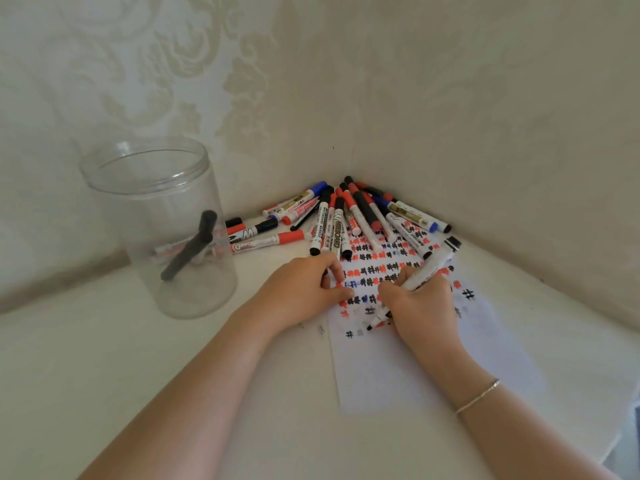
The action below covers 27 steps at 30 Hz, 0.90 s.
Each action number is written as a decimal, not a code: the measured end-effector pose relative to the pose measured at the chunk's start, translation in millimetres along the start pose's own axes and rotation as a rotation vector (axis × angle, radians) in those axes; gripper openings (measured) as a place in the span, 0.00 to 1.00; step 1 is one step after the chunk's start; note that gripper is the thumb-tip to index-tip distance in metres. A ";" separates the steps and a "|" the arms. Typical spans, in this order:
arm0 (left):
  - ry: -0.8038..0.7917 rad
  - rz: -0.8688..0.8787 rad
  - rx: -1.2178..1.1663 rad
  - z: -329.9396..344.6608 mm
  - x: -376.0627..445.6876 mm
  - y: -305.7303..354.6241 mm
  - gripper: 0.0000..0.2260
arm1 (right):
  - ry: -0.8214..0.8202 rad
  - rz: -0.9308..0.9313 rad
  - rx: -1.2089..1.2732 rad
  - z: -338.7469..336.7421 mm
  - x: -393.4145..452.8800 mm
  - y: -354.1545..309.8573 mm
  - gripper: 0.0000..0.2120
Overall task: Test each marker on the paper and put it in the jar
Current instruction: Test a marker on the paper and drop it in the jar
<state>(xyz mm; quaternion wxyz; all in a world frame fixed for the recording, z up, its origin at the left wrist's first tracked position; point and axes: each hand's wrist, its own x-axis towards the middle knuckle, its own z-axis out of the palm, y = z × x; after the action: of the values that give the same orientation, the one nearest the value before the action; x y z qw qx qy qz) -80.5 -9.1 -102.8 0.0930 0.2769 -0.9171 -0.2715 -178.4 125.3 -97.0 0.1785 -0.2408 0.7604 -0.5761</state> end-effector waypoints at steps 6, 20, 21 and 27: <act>0.000 -0.013 -0.017 -0.1 -1.0 1.0 0.10 | 0.012 -0.026 -0.032 2.1 -1.6 2.1 0.14; 0.005 -0.021 -0.022 2.3 -0.5 -0.3 0.10 | 0.016 -0.102 -0.019 1.5 -1.9 6.4 0.18; 0.005 -0.021 -0.019 2.5 -0.3 -0.7 0.10 | 0.019 -0.114 -0.007 0.9 -1.8 7.0 0.18; 0.001 -0.015 -0.007 2.0 0.3 -0.6 0.10 | -0.138 -0.151 0.188 -3.5 -0.8 1.6 0.10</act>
<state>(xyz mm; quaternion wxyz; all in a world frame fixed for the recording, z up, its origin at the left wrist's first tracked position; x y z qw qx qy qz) -81.1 -8.8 -104.8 0.0926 0.2834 -0.9140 -0.2751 -179.9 128.9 -97.7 0.2080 -0.3186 0.6687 -0.6388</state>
